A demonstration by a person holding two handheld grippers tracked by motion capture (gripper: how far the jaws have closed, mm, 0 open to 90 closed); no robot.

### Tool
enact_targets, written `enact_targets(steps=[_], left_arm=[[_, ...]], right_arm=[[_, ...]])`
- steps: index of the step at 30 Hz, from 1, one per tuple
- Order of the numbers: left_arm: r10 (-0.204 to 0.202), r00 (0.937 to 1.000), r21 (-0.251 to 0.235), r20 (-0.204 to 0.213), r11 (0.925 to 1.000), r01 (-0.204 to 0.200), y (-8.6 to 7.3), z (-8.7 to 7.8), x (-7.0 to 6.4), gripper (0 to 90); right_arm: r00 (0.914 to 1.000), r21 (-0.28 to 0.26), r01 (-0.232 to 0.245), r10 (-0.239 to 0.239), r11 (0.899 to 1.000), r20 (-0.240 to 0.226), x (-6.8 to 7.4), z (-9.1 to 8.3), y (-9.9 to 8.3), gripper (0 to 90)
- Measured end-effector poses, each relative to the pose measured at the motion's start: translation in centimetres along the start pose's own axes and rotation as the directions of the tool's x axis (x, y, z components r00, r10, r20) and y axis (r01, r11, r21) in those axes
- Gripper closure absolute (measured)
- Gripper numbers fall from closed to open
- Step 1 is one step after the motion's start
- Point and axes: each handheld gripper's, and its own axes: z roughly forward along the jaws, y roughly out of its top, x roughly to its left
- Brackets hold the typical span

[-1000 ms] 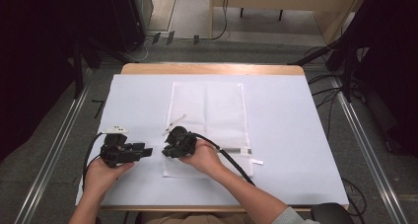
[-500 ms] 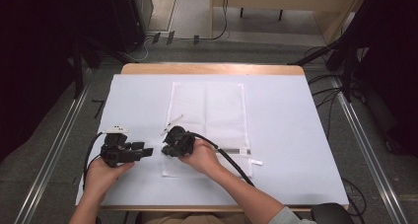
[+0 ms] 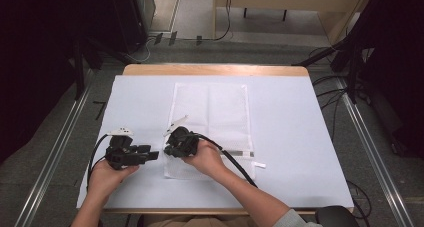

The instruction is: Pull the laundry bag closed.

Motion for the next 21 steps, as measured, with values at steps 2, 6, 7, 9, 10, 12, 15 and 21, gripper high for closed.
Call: enact_targets(steps=[2, 6, 7, 9, 10, 12, 15, 21], left_arm=[[-0.003, 0.9999, -0.014, 0.012, 0.9999, 0.003, 0.0, 0.0, -0.1, 50.9], [-0.003, 0.9997, 0.009, 0.025, 1.0, 0.003, 0.2, 0.4, -0.3, 50.2], [0.0, 0.9996, 0.018, 0.027, 0.9998, -0.001, 0.2, 0.5, -0.4, 50.2], [0.02, 0.9992, 0.033, 0.034, 0.9992, -0.021, 0.3, 0.9, -0.7, 50.4], [0.021, 0.999, 0.035, 0.04, 0.9991, -0.022, 0.3, 1.0, -0.7, 50.4], [0.022, 0.9984, 0.042, 0.052, 0.9988, -0.024, 0.4, 1.2, -0.9, 50.3], [0.031, 0.9974, 0.049, 0.064, 0.9982, -0.035, 0.6, 1.5, -1.2, 50.5], [0.045, 0.9964, 0.094, 0.072, 0.9943, -0.051, 1.0, 2.6, -1.5, 51.4]], right_arm=[[1.0, -0.003, 0.0, 0.0, 1.0, -0.001, 0.0, -0.1, 0.0, 88.0], [1.0, -0.026, 0.0, 0.0, 1.0, -0.003, 0.2, -1.0, 0.4, 88.0], [1.0, -0.026, 0.0, 0.0, 1.0, -0.003, 0.2, -1.0, 0.4, 88.0], [1.0, -0.03, -0.002, 0.002, 1.0, -0.003, 0.2, -1.3, 0.4, 88.0], [1.0, -0.035, -0.003, 0.003, 0.999, -0.008, 0.2, -1.5, 0.4, 88.0], [0.9999, -0.047, -0.004, 0.003, 0.999, -0.012, 0.2, -1.9, 0.5, 88.0], [0.9997, -0.062, 0.002, -0.003, 0.998, -0.022, 0.4, -2.5, 0.7, 88.0], [0.9992, -0.07, -0.007, 0.004, 0.998, -0.041, 0.5, -3.1, 0.7, 88.0]])
